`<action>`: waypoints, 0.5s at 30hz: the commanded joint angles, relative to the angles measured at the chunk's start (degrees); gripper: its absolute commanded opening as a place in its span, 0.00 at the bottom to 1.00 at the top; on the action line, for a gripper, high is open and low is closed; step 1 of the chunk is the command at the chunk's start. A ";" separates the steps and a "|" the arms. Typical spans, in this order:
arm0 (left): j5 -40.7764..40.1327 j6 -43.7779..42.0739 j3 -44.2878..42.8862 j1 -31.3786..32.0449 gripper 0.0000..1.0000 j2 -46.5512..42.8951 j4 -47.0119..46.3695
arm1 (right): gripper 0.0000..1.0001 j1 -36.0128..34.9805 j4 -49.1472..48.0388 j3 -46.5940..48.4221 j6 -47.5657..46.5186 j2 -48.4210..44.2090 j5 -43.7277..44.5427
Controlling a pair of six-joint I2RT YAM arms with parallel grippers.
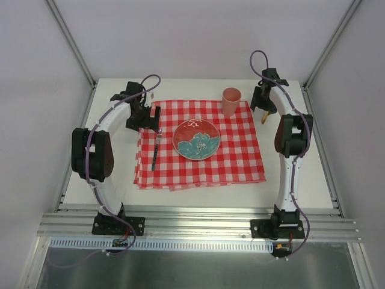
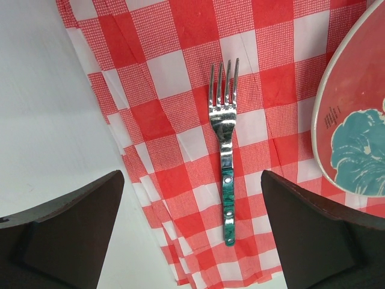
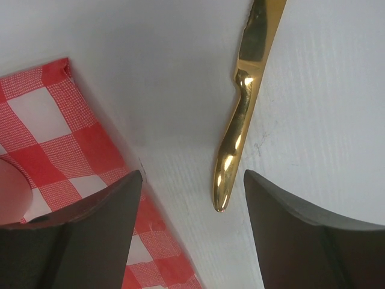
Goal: Set the dinner table for one person
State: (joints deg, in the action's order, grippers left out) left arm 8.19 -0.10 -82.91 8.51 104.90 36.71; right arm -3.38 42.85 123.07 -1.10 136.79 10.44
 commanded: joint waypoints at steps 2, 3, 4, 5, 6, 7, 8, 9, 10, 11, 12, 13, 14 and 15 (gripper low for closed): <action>2.54 2.03 -3.30 -0.60 0.99 1.53 1.43 | 0.72 1.61 2.59 -0.10 4.17 0.49 -2.26; 2.62 2.03 -3.57 -0.60 0.99 1.71 1.44 | 0.71 2.14 2.94 -0.28 4.88 0.58 -2.52; 2.80 2.29 -3.92 -0.60 0.99 2.06 1.61 | 0.72 2.41 3.20 -0.46 5.41 0.58 -3.05; 2.97 2.30 -4.01 -0.60 0.99 2.23 1.52 | 0.71 2.58 3.12 -1.07 5.58 0.49 -3.49; 3.06 2.38 -4.10 -0.60 0.99 2.58 1.52 | 0.71 3.02 3.03 -1.07 5.67 0.67 -4.02; 3.41 2.64 -4.36 -0.60 0.99 2.76 1.52 | 0.71 3.03 3.29 -0.73 5.59 0.93 -4.72; 3.59 2.65 -4.45 -0.52 0.99 2.94 1.52 | 0.71 3.20 3.47 -0.37 5.76 1.11 -5.07; 3.77 2.73 -4.54 -0.43 0.99 3.20 1.52 | 0.71 3.20 3.47 -0.20 5.85 1.37 -5.34; 3.85 2.91 -4.71 -0.34 0.99 3.38 1.52 | 0.71 3.20 3.64 -0.11 5.85 1.63 -6.21; 3.77 2.91 -4.71 -0.17 0.99 3.47 1.52 | 0.70 3.29 3.56 -0.02 6.11 1.72 -6.65; 3.85 3.00 -4.71 0.01 0.99 3.47 1.52 | 0.70 3.20 3.47 0.16 6.29 1.98 -7.09; 3.86 2.91 -4.71 0.19 0.99 3.55 1.52 | 0.69 3.20 3.55 0.16 6.38 2.16 -7.79; 3.59 3.00 -4.71 0.27 0.99 3.47 1.52 | 0.68 4.33 3.56 0.24 6.29 2.25 -8.23; 3.50 3.00 -4.63 0.62 0.99 3.29 1.52 | 0.67 4.52 3.56 0.51 6.38 2.43 -8.59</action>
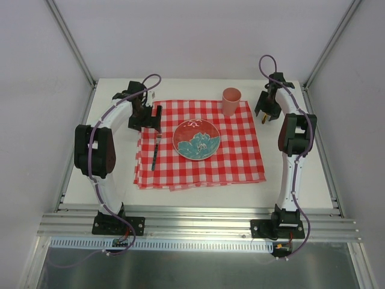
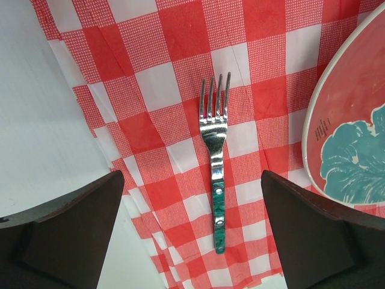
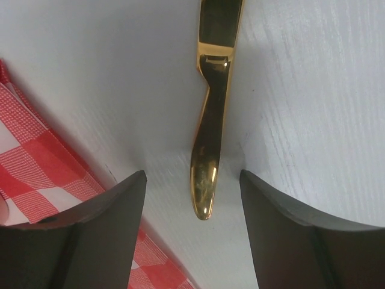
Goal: Set the dinner table for one person
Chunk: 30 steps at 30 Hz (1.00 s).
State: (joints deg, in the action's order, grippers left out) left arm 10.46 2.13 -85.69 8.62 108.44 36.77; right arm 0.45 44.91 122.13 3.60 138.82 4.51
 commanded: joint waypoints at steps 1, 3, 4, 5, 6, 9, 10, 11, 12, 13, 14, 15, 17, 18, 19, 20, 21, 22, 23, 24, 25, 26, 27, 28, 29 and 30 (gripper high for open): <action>1.06 0.68 -1.59 0.61 0.99 -0.42 1.46 | 0.66 0.78 1.41 1.62 1.76 0.66 -3.36; 1.05 0.77 -1.15 0.87 0.99 -0.95 1.46 | 0.65 1.22 1.50 1.97 2.03 1.01 -4.07; 1.06 0.94 -1.15 0.96 0.99 -1.21 1.55 | 0.63 1.40 1.41 2.06 2.20 1.27 -4.07; 1.14 0.95 -0.97 0.96 0.99 -1.22 1.55 | 0.62 1.83 1.41 2.06 2.38 1.36 -5.90; 1.49 1.12 -0.97 0.96 0.99 -1.39 1.46 | 0.60 1.92 1.41 2.15 2.73 1.54 -6.35; 1.84 1.47 -1.14 0.96 0.99 -1.74 1.55 | 0.51 2.28 1.42 1.98 3.43 1.54 -6.54; 1.85 1.47 -1.23 0.96 0.99 -1.83 1.63 | 0.46 2.36 1.50 1.89 3.52 1.54 -6.45; 2.11 1.56 -1.32 0.96 0.99 -1.92 1.72 | 0.45 2.45 1.50 2.06 3.61 1.80 -6.62; 2.20 1.73 -1.50 0.96 0.99 -2.09 1.55 | 0.44 2.45 1.68 2.32 3.52 1.97 -6.80; 2.37 1.91 -1.76 0.96 0.99 -2.10 1.63 | 0.42 2.45 1.85 2.50 3.52 2.06 -6.89; 2.55 2.09 -1.85 0.96 0.99 -2.10 1.55 | 0.41 2.45 1.77 2.68 3.44 2.06 -6.89; 2.81 2.17 -1.94 0.96 0.99 -2.01 1.55 | 0.41 2.45 1.85 2.68 3.44 2.15 -6.89; 2.81 2.26 -1.85 0.96 0.99 -2.10 1.55 | 0.34 2.36 1.85 2.77 3.52 2.06 -6.45; 2.64 2.18 -1.85 0.96 0.99 -2.18 1.55 | 0.32 2.19 1.94 2.77 3.26 2.15 -6.27; 2.72 2.18 -1.94 0.96 0.99 -2.27 1.55 | 0.27 2.19 1.94 2.85 3.17 2.07 -6.27; 2.64 2.18 -1.94 0.96 0.99 -2.36 1.55 | 0.26 2.01 2.11 3.12 3.00 2.15 -6.18; 2.64 2.26 -1.76 0.96 0.99 -2.53 1.55 | 0.25 1.93 2.29 3.03 2.82 2.15 -6.36; 2.81 2.26 -1.67 0.96 0.99 -2.71 1.55 | 0.20 1.84 2.38 2.94 2.73 2.15 -6.19; 2.64 2.26 -1.67 0.96 0.99 -2.80 1.55 | 0.17 1.84 2.38 2.77 2.73 2.07 -6.10; 2.64 2.18 -1.50 0.96 0.99 -2.89 1.55 | 0.14 1.84 2.29 2.77 2.47 2.06 -6.44; 2.46 2.09 -1.24 0.96 0.99 -2.97 1.55 | 0.02 1.75 2.21 2.68 2.29 2.06 -6.71; 2.29 2.00 -1.15 0.96 0.99 -3.24 1.55 | 0.01 1.66 2.38 2.51 2.12 1.89 -6.62; 2.11 1.74 -0.97 0.96 0.99 -3.50 1.55 | 0.00 1.49 2.47 1.72 1.60 1.71 -6.62; 1.94 1.56 -0.88 0.96 0.99 -3.59 1.55 | 0.00 1.31 2.38 1.10 1.16 1.10 -6.80; 1.67 1.39 -0.97 0.96 0.99 -3.85 1.55 | 0.00 1.22 2.29 0.49 0.63 0.66 -6.80; 1.24 0.95 -1.06 0.96 0.99 -4.11 1.55 | 0.00 1.13 2.47 -0.65 -1.03 0.05 -6.19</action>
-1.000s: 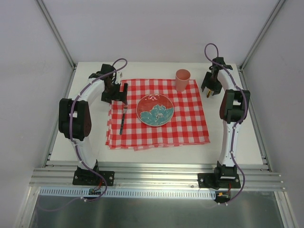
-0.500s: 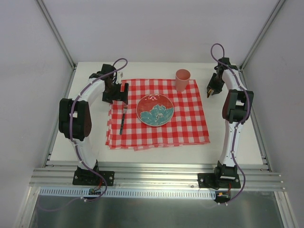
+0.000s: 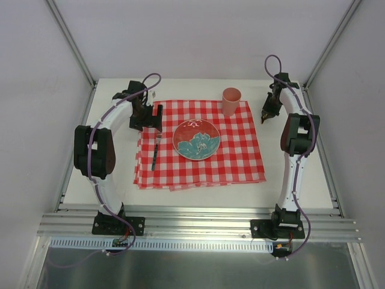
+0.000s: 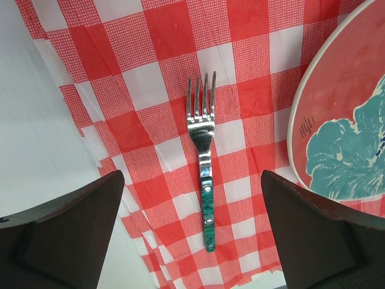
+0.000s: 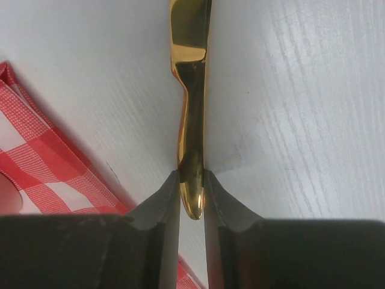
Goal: Set the dinner table for one person
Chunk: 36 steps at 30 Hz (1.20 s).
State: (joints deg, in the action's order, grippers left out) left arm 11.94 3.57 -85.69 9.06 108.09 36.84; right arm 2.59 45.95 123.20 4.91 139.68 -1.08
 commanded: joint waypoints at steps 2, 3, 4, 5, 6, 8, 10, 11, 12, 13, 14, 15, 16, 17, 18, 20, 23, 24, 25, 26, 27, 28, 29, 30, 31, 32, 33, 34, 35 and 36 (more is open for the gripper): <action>-0.96 -1.20 -1.32 0.52 0.99 -4.12 1.48 | 0.00 -1.01 1.33 -2.78 -4.46 -2.64 0.55; -1.83 -1.81 -1.58 0.52 0.99 -4.29 1.48 | 0.00 -0.92 1.59 -3.13 -7.16 -3.26 2.64; -2.36 -2.16 -1.67 0.52 0.99 -4.56 1.48 | 0.00 -0.75 1.68 -4.18 -8.32 -3.88 2.84; -2.63 -2.60 -1.76 0.43 0.99 -4.91 1.48 | 0.00 -0.22 1.68 -4.89 -9.20 -5.80 3.01; -3.32 -3.04 -1.85 0.43 0.99 -5.00 1.48 | 0.01 0.04 1.77 -5.85 -9.82 -6.69 3.80; -3.77 -3.05 -1.94 0.08 0.99 -5.61 1.48 | 0.00 0.92 2.03 -8.58 -11.41 -9.84 3.72; -4.30 -4.26 -1.94 -0.27 0.99 -5.79 1.39 | 0.00 1.62 2.65 -10.60 -12.90 -12.22 3.72; -4.39 -4.62 -1.76 -0.44 0.99 -6.31 1.48 | 0.00 1.80 3.00 -12.70 -13.34 -13.37 3.54; -4.73 -4.89 -1.85 -0.79 0.99 -6.49 1.48 | 0.00 1.89 3.35 -13.76 -13.69 -16.08 2.93; -4.65 -5.07 -1.85 -1.06 0.99 -6.58 1.39 | 0.00 1.98 3.61 -14.99 -14.04 -17.23 3.19; -4.82 -5.24 -1.85 -1.24 0.99 -7.01 1.39 | 0.00 2.07 3.88 -16.05 -14.66 -18.81 3.10; -5.00 -5.42 -2.02 -1.50 0.99 -7.11 1.31 | 0.00 2.07 4.23 -18.49 -14.92 -20.13 2.41; -4.91 -5.25 -2.02 -1.68 0.99 -7.19 1.30 | 0.00 1.89 4.49 -19.65 -14.93 -23.10 2.14; -4.65 -5.16 -2.20 -1.76 0.99 -7.46 1.22 | 0.00 1.89 4.49 -20.88 -14.84 -24.44 1.96; -4.65 -4.98 -2.20 -1.94 0.99 -7.46 1.13 | 0.00 1.72 4.58 -23.50 -14.84 -25.67 1.70; -4.04 -4.80 -2.37 -1.94 0.99 -7.46 0.95 | 0.00 1.37 4.50 -25.89 -14.58 -28.93 1.61; -3.60 -4.45 -2.90 -1.85 0.99 -7.37 0.78 | 0.06 1.10 2.83 -28.10 -16.67 -29.20 -0.91; -3.60 -4.54 -2.99 -1.94 0.99 -7.46 0.78 | 0.51 1.10 1.43 -28.27 -18.42 -28.85 -2.51; -3.68 -4.54 -2.82 -1.94 0.99 -7.55 0.78 | 0.63 1.10 0.90 -27.40 -19.05 -28.15 -2.61; -3.68 -4.63 -2.47 -1.94 0.99 -7.72 0.78 | 0.66 1.10 0.72 -26.53 -19.49 -25.88 -2.61; -3.60 -4.72 -2.12 -1.94 0.99 -7.90 0.78 | 0.66 1.10 0.72 -25.12 -19.84 -24.64 -2.09; -3.42 -4.72 -1.76 -1.94 0.99 -8.07 0.78 | 0.66 1.01 0.45 -23.20 -20.98 -23.41 -1.47; -3.25 -4.72 -1.15 -1.94 0.99 -8.42 0.86 | 0.67 1.01 -0.16 -21.79 -21.60 -21.05 -0.77; -2.90 -4.46 -0.80 -1.94 0.99 -8.51 0.87 | 0.68 1.01 -0.42 -20.64 -22.13 -19.37 0.63; -2.81 -4.45 -0.53 -1.94 0.99 -8.60 0.87 | 0.66 1.10 -0.60 -19.58 -22.92 -18.22 2.56; -2.72 -4.28 0.17 -1.94 0.99 -8.78 0.78 | 0.66 1.10 -1.04 -17.57 -23.27 -17.17 2.75; -2.98 -4.28 0.35 -1.94 0.99 -8.78 0.78 | 0.63 1.10 -1.22 -16.68 -23.54 -15.24 2.75; -3.07 -4.36 0.61 -1.94 0.99 -8.86 0.78 | 0.60 1.10 -1.39 -15.72 -23.45 -14.44 2.84; -3.24 -4.36 0.87 -1.94 0.99 -8.86 0.86 | 0.58 1.01 -1.65 -14.40 -22.76 -13.74 2.67; -3.33 -4.45 1.05 -2.03 0.99 -8.95 0.78 | 0.55 1.01 -1.66 -13.69 -22.31 -12.51 2.75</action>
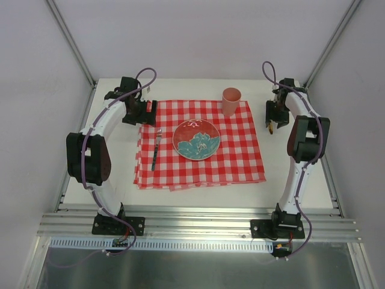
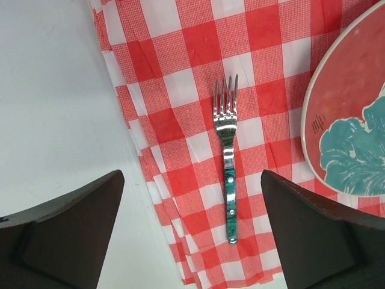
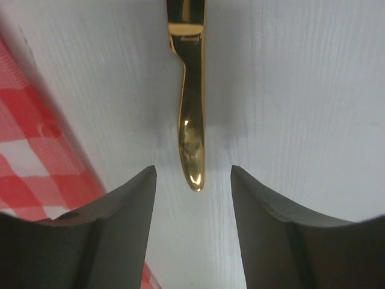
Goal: Set the dinner table for one person
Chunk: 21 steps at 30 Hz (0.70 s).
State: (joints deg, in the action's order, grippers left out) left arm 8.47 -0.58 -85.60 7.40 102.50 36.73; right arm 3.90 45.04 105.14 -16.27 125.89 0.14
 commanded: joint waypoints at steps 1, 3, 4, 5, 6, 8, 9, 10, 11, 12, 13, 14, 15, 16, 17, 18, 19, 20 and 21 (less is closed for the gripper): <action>0.23 -0.30 1.05 -0.37 0.99 -3.44 0.97 | 0.55 -0.47 -0.83 4.89 -0.78 1.81 1.53; 0.32 -0.12 1.14 -0.54 0.99 -3.45 0.97 | 0.55 -0.74 -1.26 5.94 -0.16 2.61 2.23; 0.41 -0.12 1.23 -0.54 0.99 -3.45 1.06 | 0.55 -0.91 -1.53 6.21 -0.08 3.48 2.49; 0.41 -0.04 1.14 -0.54 0.99 -3.45 0.89 | 0.55 -0.91 -1.53 6.65 -0.16 3.92 2.58; 0.32 -0.04 1.23 -0.54 0.99 -3.36 0.97 | 0.55 -0.91 -1.44 7.70 -0.25 4.45 2.67; 0.41 0.05 1.05 -0.54 0.99 -3.09 0.97 | 0.55 -1.00 -1.79 8.76 -0.34 5.68 2.93; 0.58 0.05 1.05 -0.54 0.99 -2.92 0.89 | 0.55 -1.00 -1.62 9.20 -0.43 6.12 3.11; 0.50 0.05 1.05 -0.54 0.99 -2.83 0.97 | 0.55 -1.09 -1.62 10.25 -0.34 6.47 3.11; 0.58 0.14 0.96 -0.54 0.99 -2.83 0.89 | 0.55 -1.18 -1.62 10.61 -0.43 7.17 3.11; 0.67 0.14 0.96 -0.54 0.99 -2.66 0.89 | 0.55 -1.18 -1.62 10.96 -0.25 7.36 3.11; 0.76 0.14 0.79 -0.54 0.99 -2.39 0.89 | 0.55 -1.26 -1.44 11.22 -0.25 7.62 3.02; 0.76 0.14 0.53 -0.54 0.99 -2.30 0.97 | 0.53 -1.35 -1.36 11.14 -0.16 7.71 2.85; 0.85 0.23 0.35 -0.54 0.99 -2.13 0.97 | 0.52 -1.35 -1.27 10.96 -0.16 7.62 2.67; 0.85 0.14 0.09 -0.54 0.99 -2.04 0.97 | 0.51 -1.35 -1.09 10.35 -0.08 7.53 2.58; 0.85 0.14 -0.18 -0.54 0.99 -1.78 0.97 | 0.49 -1.35 -0.83 9.91 -0.08 7.18 2.32; 0.93 0.23 -0.44 -0.54 0.99 -1.69 0.97 | 0.49 -1.35 -0.65 9.47 0.01 6.92 2.23; 0.93 0.31 -0.62 -0.54 0.99 -1.43 0.97 | 0.49 -1.35 -0.48 8.07 0.10 6.13 2.06; 0.85 0.23 -0.62 -0.54 0.99 -1.34 0.97 | 0.49 -1.35 -0.39 7.36 0.10 6.13 2.06; 0.93 0.23 -0.79 -0.54 0.99 -1.16 0.97 | 0.48 -1.35 -0.39 6.49 0.10 5.34 1.79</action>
State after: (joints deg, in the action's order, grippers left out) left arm 8.51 -0.56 -84.51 7.38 102.21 36.77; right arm 2.85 43.31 113.47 -16.16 133.78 2.26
